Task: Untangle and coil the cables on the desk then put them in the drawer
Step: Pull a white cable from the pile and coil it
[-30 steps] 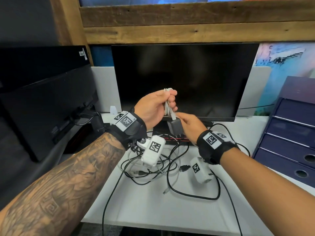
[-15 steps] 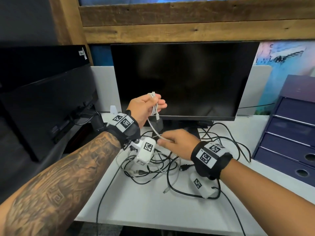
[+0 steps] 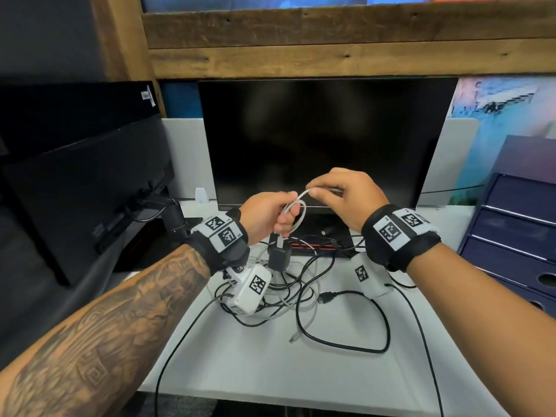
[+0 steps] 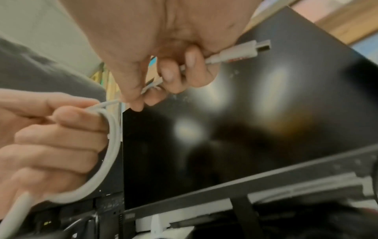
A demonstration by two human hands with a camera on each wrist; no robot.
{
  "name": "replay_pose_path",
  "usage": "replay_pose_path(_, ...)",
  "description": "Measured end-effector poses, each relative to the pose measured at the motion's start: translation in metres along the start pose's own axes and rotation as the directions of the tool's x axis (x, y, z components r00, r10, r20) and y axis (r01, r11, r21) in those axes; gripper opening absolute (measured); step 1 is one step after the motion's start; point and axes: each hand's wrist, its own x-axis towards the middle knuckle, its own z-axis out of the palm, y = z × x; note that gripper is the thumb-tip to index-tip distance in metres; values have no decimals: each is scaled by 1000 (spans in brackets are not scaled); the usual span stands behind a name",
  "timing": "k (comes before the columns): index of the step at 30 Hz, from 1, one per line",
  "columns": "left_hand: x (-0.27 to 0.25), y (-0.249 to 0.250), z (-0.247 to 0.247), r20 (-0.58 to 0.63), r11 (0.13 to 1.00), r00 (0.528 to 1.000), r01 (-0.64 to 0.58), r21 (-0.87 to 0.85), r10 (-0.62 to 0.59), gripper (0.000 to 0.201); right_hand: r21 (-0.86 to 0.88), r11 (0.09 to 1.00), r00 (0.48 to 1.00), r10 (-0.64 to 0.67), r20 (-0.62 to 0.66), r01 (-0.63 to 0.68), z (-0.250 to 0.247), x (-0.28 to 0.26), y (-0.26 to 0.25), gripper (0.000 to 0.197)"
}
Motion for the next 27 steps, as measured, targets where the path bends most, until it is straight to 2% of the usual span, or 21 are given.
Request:
replay_pose_path(3,1,0,2,12,989,1000,9,-151,-8,39,164,980,993,98,67,-108,13,-7,-2,18)
replay_pose_path(6,3,-2,2,-34,953,999,-15,-302,5,40,306,944,987,88,132,-125,25,-15,-13,28)
replay_pose_path(9,2,-4,0,-61,913,997,-62,-404,40,42,433,877,974,141,177,-206,29,-20,-22,44)
replay_pose_path(13,-1,-4,-1,-55,901,998,-54,-431,33,43,395,906,979,82,188,-152,27,-17,-24,30)
replay_pose_path(20,2,0,7,-85,934,996,-52,-353,23,46,270,951,978,106,182,-153,21,-13,-16,29)
replay_pose_path(24,1,7,13,-113,956,993,-66,-285,34,45,259,954,979,112,172,-154,18,-14,-14,29)
replay_pose_path(27,2,9,12,-135,964,991,-34,-265,-2,45,263,954,982,100,162,-141,16,-14,-16,30)
